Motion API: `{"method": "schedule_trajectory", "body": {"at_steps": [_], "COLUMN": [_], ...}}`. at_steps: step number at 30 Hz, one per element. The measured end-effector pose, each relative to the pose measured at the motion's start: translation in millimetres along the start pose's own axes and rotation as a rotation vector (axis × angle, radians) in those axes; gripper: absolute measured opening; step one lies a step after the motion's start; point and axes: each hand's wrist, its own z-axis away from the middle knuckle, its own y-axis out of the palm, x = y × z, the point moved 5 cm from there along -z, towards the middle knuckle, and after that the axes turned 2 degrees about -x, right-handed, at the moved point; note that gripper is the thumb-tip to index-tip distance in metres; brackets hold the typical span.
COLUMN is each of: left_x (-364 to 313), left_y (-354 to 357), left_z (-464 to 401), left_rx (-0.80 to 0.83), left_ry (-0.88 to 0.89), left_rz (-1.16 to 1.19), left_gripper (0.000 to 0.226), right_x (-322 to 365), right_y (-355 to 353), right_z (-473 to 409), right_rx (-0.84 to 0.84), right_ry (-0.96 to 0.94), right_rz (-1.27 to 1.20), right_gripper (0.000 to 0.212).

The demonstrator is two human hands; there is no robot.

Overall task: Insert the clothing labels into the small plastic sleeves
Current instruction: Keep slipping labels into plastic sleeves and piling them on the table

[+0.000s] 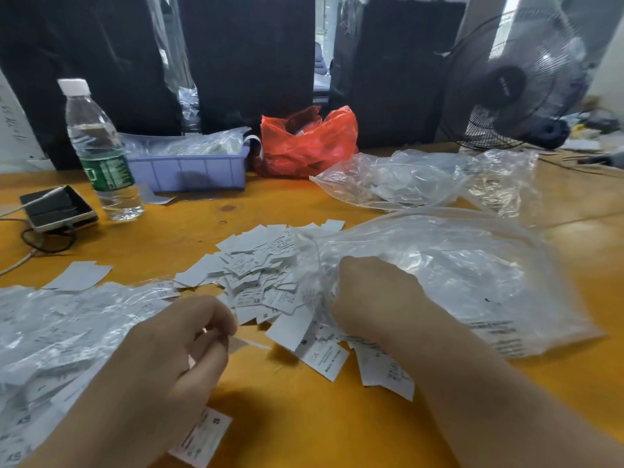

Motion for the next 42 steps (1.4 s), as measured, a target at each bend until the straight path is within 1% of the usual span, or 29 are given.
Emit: {"method": "schedule_trajectory", "body": {"at_steps": [5, 9, 13, 18, 23, 27, 30, 32, 35, 36, 39, 41, 42], "left_x": [2.4, -1.0, 2.7, 4.4, -3.5, -12.2, -15.4, -15.1, -15.4, -15.6, -16.7, -17.8, -18.0], "left_y": [2.2, 2.5, 4.3, 3.6, 1.0, -2.6, -5.9, -7.7, -9.3, -9.7, -10.1, -10.0, -9.8], "left_z": [2.0, 0.9, 0.2, 0.7, 0.2, 1.4, 2.5, 2.6, 2.4, 2.4, 2.5, 3.0, 3.4], "left_rx": [-0.023, -0.025, -0.018, 0.005, -0.007, -0.015, -0.027, -0.037, -0.034, -0.032, -0.031, -0.039, -0.041], "left_ry": [0.025, 0.053, 0.086, 0.108, 0.124, 0.143, 0.14, 0.132, 0.137, 0.141, 0.145, 0.148, 0.15], "left_rz": [0.004, -0.007, 0.059, 0.055, 0.068, 0.051, 0.045, 0.039, 0.038, 0.044, 0.045, 0.053, 0.061], "left_gripper": [0.013, 0.008, 0.012, 0.012, 0.011, 0.009, 0.012, 0.016, 0.013, 0.012, 0.011, 0.01, 0.009], "right_x": [0.4, -1.3, -2.8, 0.2, 3.6, 4.2, 4.3, 5.0, 5.4, 4.2, -3.3, -10.1, -11.7], "right_y": [4.7, 5.1, 7.6, 8.4, 3.4, -3.6, -9.9, -15.6, -22.1, -22.8, -18.1, -11.0, -7.4], "right_z": [-1.7, -3.4, -5.6, -4.4, 0.4, 4.4, 7.5, 9.4, 11.5, 11.0, 6.1, 2.7, 2.7], "right_rx": [0.006, 0.063, 0.129, 0.042, -0.042, -0.114, -0.167, -0.205, -0.234, -0.228, -0.161, -0.064, -0.011], "right_ry": [0.018, 0.069, 0.093, 0.019, -0.064, -0.066, -0.065, -0.066, -0.058, -0.043, 0.026, 0.097, 0.121], "right_rz": [-0.048, -0.013, -0.1, -0.06, -0.099, -0.113, -0.09, -0.063, -0.046, -0.02, 0.12, 0.112, 0.087], "right_gripper": [0.032, 0.043, 0.053, 0.041, 0.016, 0.019, 0.021, 0.021, 0.019, 0.017, 0.033, 0.037, 0.035]}}
